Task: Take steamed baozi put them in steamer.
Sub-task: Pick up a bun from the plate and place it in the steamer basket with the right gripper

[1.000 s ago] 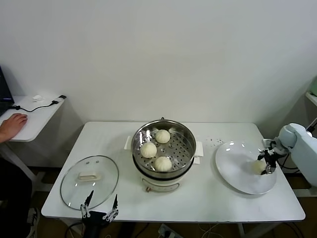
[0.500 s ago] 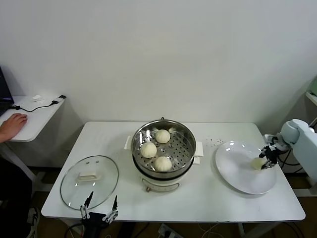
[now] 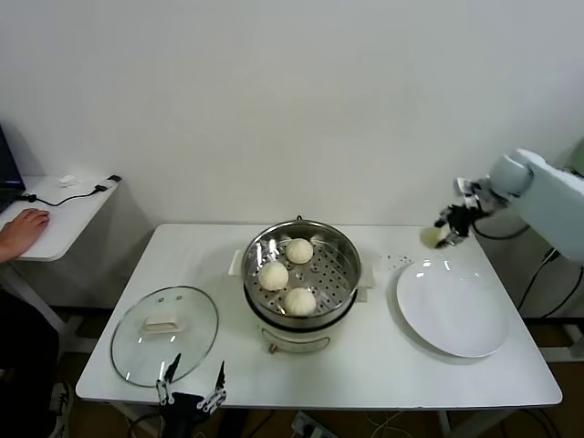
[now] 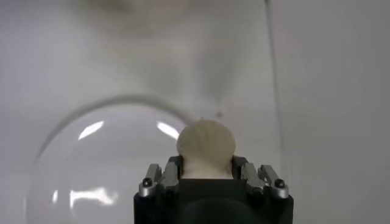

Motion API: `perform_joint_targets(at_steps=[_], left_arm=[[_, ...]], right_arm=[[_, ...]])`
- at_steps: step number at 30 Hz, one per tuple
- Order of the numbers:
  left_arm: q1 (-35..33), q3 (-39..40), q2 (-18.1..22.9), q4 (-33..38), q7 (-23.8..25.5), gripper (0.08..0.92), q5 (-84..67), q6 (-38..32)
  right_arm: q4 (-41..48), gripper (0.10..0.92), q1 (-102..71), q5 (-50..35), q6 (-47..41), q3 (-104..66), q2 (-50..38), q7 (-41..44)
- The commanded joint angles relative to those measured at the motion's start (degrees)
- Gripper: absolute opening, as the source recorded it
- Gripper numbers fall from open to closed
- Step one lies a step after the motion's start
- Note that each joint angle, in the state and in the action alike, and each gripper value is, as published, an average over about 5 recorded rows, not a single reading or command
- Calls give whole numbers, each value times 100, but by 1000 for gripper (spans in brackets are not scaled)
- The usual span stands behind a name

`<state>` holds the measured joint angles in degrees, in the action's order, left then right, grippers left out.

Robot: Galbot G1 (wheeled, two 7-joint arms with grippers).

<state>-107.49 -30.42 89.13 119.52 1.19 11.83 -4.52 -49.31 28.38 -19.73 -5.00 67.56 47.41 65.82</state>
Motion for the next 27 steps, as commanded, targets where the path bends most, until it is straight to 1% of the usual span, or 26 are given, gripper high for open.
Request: perform_joint_targets(at_steps=[1,7,15,20,27], left_arm=[[-60,332,-86,23,-9,823,65,-97],[13,318,-96,100,-16,823,66,-80],[22,190,-147,103,-8,823,-113,-82],[21,136,-178,89,-4,823,-208,-85],[35,108,-236,86,0,823,-249,-71]], right_arm=[[-1016,535,2463,-3261,-849,2945,1279,-412],[-1667,535,2558,-3938,-1167,3406,1799,-969],[-2369,535,2409,-4294,-1367,3892,2189,-1616],[-2408,535,2181,-4200,-1412,4115,2349,-1791],[-2199,542,1875,-4101,-1469,4201,2489,-1934]])
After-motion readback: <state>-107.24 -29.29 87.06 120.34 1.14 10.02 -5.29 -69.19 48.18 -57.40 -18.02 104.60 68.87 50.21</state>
